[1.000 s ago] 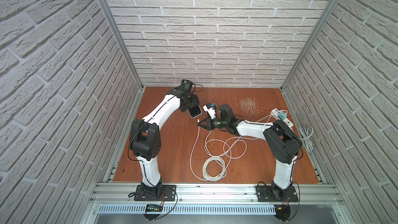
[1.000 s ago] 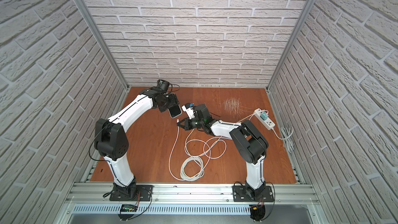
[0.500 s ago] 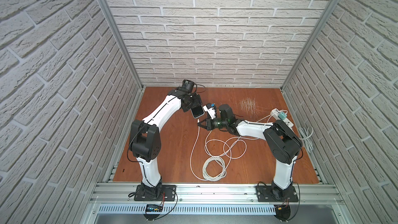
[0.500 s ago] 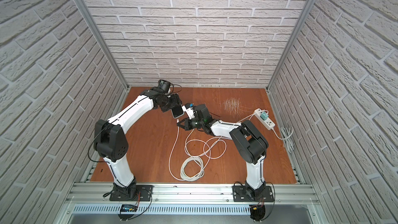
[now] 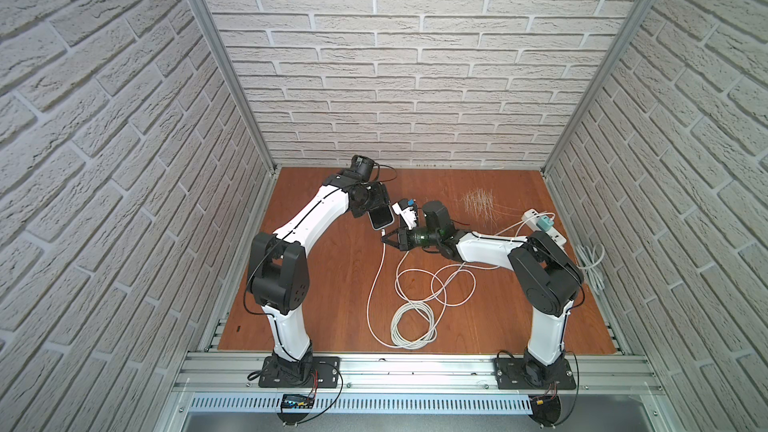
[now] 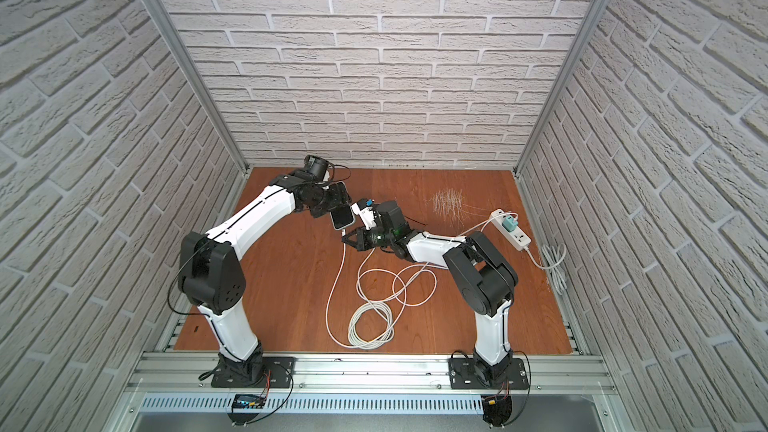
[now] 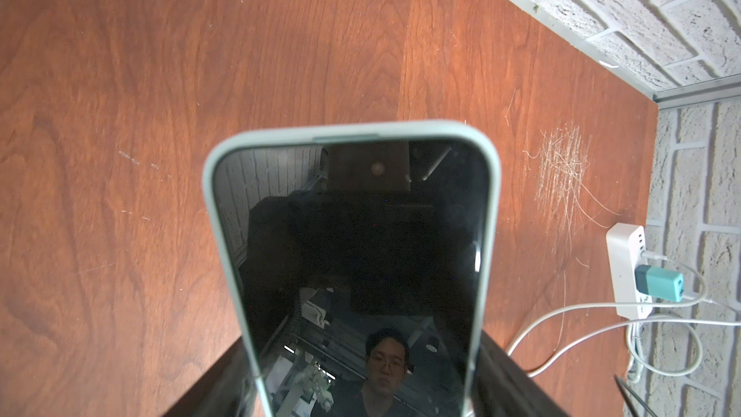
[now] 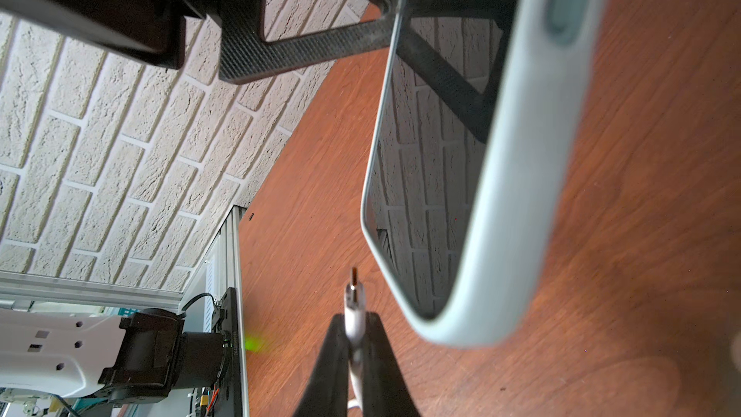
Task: Plug the charging cable into the phone
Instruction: Insert the charging cable into the phone.
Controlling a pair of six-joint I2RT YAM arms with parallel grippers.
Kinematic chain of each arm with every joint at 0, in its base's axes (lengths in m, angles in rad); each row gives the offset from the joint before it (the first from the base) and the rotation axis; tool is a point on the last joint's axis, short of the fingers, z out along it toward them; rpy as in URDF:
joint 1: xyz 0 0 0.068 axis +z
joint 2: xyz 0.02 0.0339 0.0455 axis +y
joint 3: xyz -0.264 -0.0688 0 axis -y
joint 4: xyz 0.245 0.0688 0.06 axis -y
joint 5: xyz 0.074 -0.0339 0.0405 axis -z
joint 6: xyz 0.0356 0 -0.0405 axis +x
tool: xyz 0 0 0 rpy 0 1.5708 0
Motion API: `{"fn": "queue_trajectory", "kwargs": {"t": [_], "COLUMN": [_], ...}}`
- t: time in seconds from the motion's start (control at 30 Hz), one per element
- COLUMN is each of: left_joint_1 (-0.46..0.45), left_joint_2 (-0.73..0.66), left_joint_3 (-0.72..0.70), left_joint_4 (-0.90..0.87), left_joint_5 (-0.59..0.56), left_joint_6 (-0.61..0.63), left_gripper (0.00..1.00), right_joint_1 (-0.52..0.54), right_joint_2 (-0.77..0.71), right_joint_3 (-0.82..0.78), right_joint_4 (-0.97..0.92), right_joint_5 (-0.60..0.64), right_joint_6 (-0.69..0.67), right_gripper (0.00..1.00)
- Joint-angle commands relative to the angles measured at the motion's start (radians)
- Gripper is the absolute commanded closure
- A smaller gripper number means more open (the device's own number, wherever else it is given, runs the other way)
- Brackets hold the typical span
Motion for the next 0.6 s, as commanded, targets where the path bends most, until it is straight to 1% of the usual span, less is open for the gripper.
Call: {"fn": "queue_trajectory", "kwargs": {"t": [0.0,0.57], "left_joint_1": [-0.005,-0.008], "left_joint_2": [-0.057,-0.077], "left_joint_3": [-0.007,-0.026], "left_joint_4": [0.057,0.068], "left_joint_5": [0.018,0.018], "left_joint_6": [0.020,0.034], "left_gripper": [0.71,0.71], "right_joint_1": [-0.003,-0.012], "right_joint_2": [-0.017,-0.022], "right_joint_3": [-0.004,-0.015], "right_joint_4": [0.048,0.061], "right_joint_5": [-0.005,-0.004], "right_joint_6": [-0.004,0.007], "right_gripper": [0.97,0.97]}}
